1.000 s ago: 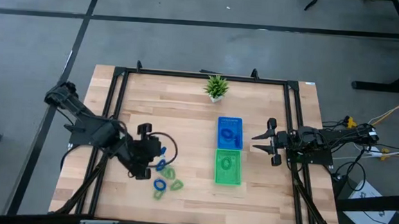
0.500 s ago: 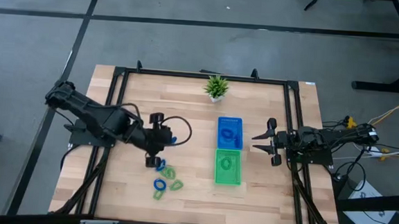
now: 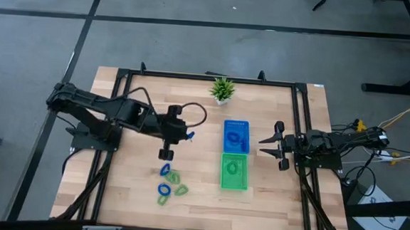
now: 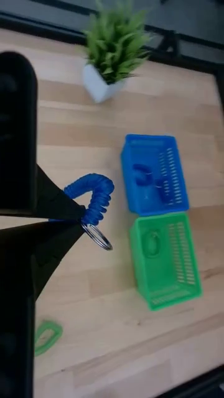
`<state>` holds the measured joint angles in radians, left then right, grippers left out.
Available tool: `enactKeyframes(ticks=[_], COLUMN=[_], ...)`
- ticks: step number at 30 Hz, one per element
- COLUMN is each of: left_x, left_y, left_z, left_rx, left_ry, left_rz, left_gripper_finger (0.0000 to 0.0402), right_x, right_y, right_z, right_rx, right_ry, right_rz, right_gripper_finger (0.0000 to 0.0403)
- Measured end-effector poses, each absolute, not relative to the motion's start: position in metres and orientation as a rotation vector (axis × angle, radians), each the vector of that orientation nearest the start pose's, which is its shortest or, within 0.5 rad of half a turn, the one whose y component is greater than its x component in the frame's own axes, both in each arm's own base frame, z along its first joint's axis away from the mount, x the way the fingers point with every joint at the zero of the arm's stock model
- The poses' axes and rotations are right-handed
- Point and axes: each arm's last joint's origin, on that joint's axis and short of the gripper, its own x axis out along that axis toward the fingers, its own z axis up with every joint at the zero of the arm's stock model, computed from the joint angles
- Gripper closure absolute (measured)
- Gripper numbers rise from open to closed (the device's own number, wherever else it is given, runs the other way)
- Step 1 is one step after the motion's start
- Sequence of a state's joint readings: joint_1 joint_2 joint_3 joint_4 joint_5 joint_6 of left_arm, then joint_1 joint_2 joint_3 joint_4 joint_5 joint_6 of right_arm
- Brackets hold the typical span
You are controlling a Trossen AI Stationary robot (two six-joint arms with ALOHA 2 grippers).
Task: Sort spring keychains
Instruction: Put the blue spring keychain into the blue bin
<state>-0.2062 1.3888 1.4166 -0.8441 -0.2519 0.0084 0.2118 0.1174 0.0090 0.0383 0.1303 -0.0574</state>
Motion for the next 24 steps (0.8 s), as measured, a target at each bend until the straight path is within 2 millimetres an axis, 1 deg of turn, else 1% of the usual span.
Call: enactKeyframes(ticks=[5,9,11,13,19,24], left_x=[0.283,0.289,0.296,0.301,0.327,0.345], left_y=[-0.036,-0.026,-0.021,-0.015,0.0,0.011], left_z=[0.363,0.36,0.357,0.352,0.336,0.324], left_rx=[0.226,0.246,0.256,0.267,0.297,0.342], left_ry=[0.757,0.759,0.751,0.769,0.745,0.724], left_rz=[0.007,-0.024,-0.037,-0.052,-0.089,-0.08], left_gripper_finger=[0.0398,0.0398,0.0398,0.0398,0.0398,0.0398], right_x=[0.103,0.103,0.103,0.103,0.103,0.103], right_y=[0.018,0.018,0.018,0.018,0.018,0.018], right_z=[0.161,0.161,0.161,0.161,0.161,0.161], right_rx=[-0.069,-0.069,-0.069,-0.069,-0.069,-0.069], right_ry=[0.067,0.067,0.067,0.067,0.067,0.067], right_rz=[0.084,0.083,0.083,0.083,0.084,0.084], right_gripper_finger=[0.0267,0.0267,0.0267,0.0267,0.0267,0.0267])
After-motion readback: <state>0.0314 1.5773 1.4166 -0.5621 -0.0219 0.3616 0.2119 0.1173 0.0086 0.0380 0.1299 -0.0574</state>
